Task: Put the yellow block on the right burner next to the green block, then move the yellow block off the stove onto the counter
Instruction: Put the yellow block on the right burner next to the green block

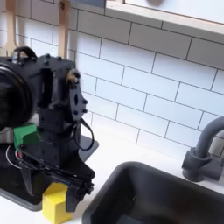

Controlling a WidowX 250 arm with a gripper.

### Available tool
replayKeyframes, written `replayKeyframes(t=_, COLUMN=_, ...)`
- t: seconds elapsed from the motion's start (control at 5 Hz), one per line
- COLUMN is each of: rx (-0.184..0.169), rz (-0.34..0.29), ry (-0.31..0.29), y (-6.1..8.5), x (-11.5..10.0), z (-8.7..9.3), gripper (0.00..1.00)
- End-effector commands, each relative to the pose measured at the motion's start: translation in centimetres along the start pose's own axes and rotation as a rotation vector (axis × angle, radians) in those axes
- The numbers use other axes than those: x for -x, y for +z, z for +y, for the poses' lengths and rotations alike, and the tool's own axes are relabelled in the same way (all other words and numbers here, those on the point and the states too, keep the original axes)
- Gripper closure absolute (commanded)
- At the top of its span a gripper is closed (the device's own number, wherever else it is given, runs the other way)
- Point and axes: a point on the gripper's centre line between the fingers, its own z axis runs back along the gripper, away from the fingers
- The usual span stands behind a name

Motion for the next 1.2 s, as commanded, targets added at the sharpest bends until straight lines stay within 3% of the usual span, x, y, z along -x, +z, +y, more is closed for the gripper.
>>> replayKeyframes(t=0.0, rx=-0.002, rz=0.027, ry=0.012, y=-1.28, x=-0.34, z=-0.02, gripper=0.0)
replayKeyframes(t=0.4, rx=-0.016, rz=0.019, ry=0.041, y=-1.77, x=-0.54, z=0.37, gripper=0.0)
replayKeyframes(t=0.6, rx=-0.019, rz=0.014, ry=0.036, y=-1.63, x=-0.56, z=0.38, gripper=0.32)
replayKeyframes(t=0.8, rx=-0.013, rz=0.008, ry=0.032, y=-1.48, x=-0.54, z=0.32, gripper=1.0)
replayKeyframes(t=1.0, rx=-0.016, rz=0.016, ry=0.027, y=-1.62, x=-0.47, z=0.33, gripper=1.0)
